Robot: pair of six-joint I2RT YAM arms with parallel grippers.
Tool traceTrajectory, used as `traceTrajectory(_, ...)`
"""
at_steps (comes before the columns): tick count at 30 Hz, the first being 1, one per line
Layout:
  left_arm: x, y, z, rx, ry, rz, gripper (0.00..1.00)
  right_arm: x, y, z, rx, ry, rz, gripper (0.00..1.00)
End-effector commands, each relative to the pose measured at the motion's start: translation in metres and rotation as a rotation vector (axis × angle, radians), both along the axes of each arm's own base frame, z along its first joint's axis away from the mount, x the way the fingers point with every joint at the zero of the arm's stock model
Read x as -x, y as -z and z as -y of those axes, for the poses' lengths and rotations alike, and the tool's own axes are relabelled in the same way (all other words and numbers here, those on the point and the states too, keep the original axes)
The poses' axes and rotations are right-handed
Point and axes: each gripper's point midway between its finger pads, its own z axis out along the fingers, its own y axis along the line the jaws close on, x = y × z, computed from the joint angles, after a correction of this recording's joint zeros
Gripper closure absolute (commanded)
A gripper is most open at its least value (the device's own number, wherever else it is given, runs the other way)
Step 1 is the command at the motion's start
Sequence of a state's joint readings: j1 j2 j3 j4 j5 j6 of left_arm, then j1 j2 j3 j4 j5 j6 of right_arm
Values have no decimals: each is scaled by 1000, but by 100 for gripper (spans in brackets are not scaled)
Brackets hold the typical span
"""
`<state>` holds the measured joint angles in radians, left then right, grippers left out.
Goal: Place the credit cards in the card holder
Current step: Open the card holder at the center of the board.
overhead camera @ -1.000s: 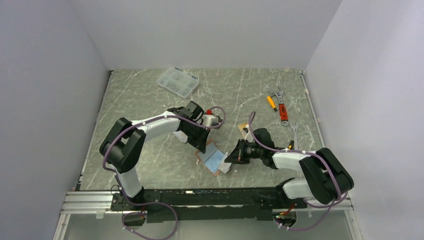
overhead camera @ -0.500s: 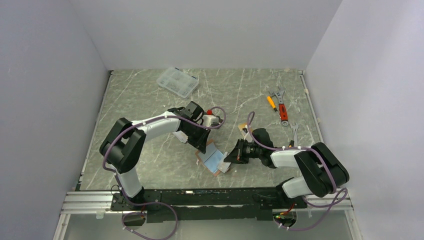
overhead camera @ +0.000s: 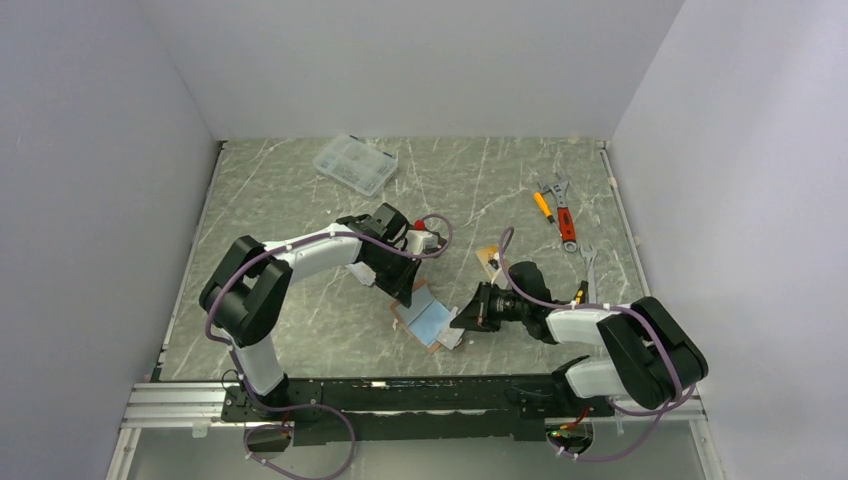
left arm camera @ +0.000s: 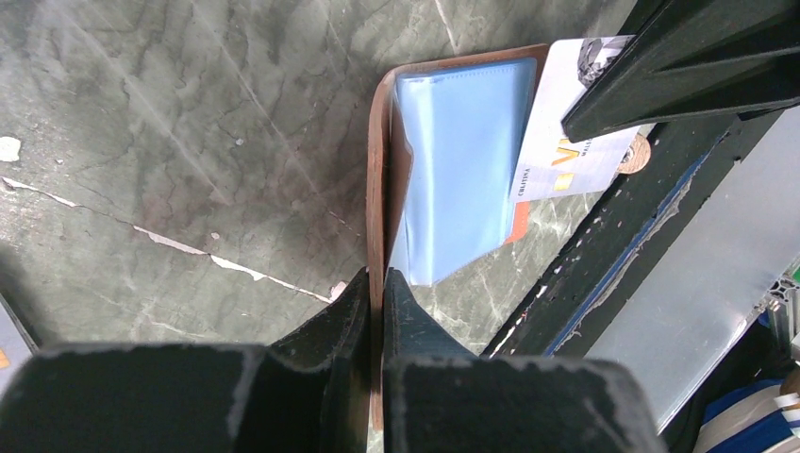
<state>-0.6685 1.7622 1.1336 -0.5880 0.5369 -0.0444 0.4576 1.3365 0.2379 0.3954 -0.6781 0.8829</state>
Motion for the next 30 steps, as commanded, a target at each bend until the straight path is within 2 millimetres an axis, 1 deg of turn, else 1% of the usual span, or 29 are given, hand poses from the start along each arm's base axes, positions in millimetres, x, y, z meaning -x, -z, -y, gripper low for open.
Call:
traceTrajectory(1,0,-12,3,24,18,39,90,1,1,2,-9,11,13,100)
traceTrajectory(10,1,-14,4,33,19,35,90,-9,-4,-4,-30,22,20,100)
traceTrajectory(16,3,-15,5,37,26,40,90,-8,-17,-8,-75,-2,40,100)
traceTrajectory(25,6,-18,7,46,39,52,90,-18,-33,-19,-137,-18,49,100)
traceTrajectory(30,6,-19,7,48,42,54,90,-21,-33,-21,-133,-21,46,100)
